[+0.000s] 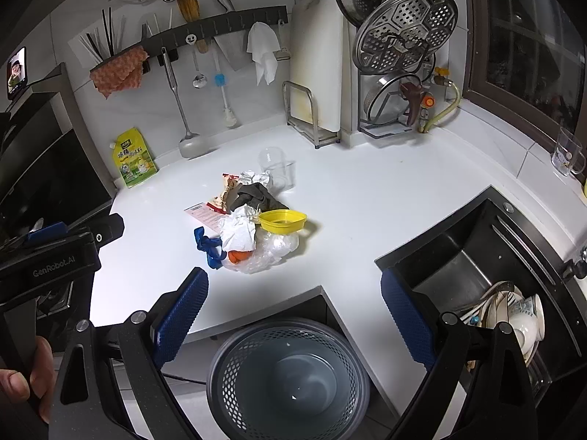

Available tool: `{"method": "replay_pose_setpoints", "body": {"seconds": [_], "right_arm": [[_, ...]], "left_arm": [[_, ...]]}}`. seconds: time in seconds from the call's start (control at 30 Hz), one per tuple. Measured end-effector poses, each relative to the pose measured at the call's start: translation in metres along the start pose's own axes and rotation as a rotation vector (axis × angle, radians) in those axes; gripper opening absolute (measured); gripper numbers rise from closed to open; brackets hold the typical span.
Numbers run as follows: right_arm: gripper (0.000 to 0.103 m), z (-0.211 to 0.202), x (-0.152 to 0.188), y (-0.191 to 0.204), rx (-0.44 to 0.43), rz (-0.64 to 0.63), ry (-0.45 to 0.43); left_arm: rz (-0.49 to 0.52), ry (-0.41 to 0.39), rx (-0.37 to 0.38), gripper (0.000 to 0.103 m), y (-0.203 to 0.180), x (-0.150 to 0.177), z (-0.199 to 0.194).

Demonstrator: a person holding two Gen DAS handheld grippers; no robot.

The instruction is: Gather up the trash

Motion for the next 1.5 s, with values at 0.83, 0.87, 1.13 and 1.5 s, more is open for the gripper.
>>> {"method": "replay_pose_setpoints", "body": {"seconds": [0.83, 0.87, 1.13, 1.5], "right_arm": [[0.091, -0.002, -0.002, 0.006, -0.009, -0.014, -0.022], [0.091, -0.002, -0.001, 0.006, -0.009, -0.014, -0.022], [0.091, -0.002, -0.003, 0.006, -0.015, -0.017, -0.028], [0.091, -0.001, -0.004, 0.006, -0.018, -0.016, -0.03]], "left_arm": [[-0.013, -0.021, -0.015, 0.097, 0.013, 0.0, -0.013], [-0.016, -0.021, -0.015, 0.097, 0.014, 0.0, -0.013], [-0.02, -0.029, -0.025, 0.097, 0.015, -0.001, -0.014], [-0.022, -0.035, -0.031, 0.097, 0.014, -0.001, -0.014]]}}
Point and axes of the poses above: each gripper's, at about its wrist camera, not at the fingertips, and z roughly the way its jaws point, y to its left, x to its underside, the point moved 4 cm from there along z, roughly the way its jaws point, and after that the axes turned 8 degrees about -z, right-handed, at the moved point
